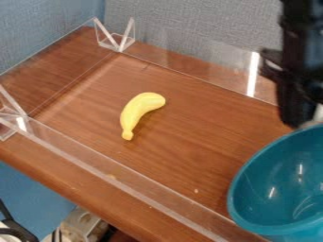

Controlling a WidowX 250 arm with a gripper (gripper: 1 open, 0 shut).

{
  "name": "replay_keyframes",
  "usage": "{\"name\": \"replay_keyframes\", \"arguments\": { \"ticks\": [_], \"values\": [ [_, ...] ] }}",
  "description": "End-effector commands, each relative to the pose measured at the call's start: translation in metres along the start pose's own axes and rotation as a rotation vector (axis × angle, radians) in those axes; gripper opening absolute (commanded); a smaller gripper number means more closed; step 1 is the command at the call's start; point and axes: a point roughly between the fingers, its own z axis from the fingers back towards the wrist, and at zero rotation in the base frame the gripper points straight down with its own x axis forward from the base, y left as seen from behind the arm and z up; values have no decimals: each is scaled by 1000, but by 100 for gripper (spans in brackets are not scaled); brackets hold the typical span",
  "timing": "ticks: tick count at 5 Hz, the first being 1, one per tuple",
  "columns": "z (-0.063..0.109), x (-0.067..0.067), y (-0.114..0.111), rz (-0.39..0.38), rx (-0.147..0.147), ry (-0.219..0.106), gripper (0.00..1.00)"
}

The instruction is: Put the mushroom in the blue bowl

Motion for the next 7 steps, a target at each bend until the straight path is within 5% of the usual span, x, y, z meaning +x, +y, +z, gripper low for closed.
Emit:
{"name": "replay_keyframes", "arguments": {
  "ticks": [1,2,6,7],
  "values": [
    [13,-7,-11,-11,19,-37,0],
    [16,-15,-17,-23,29,-33,0],
    [-59,-13,-30,-144,16,2,0],
    [-73,-17,-29,-186,9,6,100]
  ]
}}
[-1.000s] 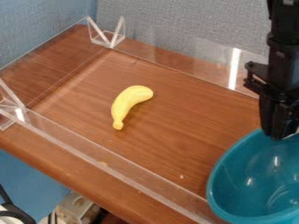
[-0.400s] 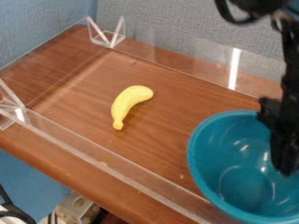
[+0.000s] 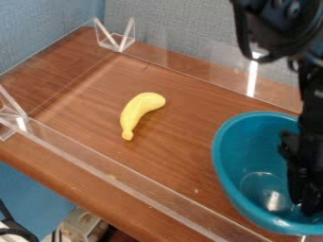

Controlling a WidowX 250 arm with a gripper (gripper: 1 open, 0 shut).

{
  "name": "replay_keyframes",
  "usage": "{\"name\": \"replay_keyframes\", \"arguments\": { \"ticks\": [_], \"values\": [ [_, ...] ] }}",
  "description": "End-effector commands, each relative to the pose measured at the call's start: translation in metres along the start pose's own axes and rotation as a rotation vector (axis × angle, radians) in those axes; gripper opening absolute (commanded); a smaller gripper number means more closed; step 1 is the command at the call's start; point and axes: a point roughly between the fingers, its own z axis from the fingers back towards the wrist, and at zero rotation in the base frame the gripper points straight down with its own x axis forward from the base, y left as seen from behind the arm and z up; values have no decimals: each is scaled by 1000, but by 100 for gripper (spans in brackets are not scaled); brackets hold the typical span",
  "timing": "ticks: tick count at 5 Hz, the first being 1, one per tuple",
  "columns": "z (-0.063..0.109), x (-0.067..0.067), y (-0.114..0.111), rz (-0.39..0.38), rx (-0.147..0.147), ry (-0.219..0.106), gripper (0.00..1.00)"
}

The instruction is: Put the mushroom in the blue bowl

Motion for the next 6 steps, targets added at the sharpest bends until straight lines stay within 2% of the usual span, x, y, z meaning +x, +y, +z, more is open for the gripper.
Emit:
{"name": "replay_keyframes", "arguments": {
  "ticks": [1,2,3,5,6],
  "values": [
    [11,-7,-3,-55,2,-28,100],
    [16,-19,-2,-80,2,-28,100],
    [29,-10,6,-93,5,-46,100],
    [54,11,14,-104,33,-94,100],
    [44,19,4,-78,41,-101,100]
  ]
}}
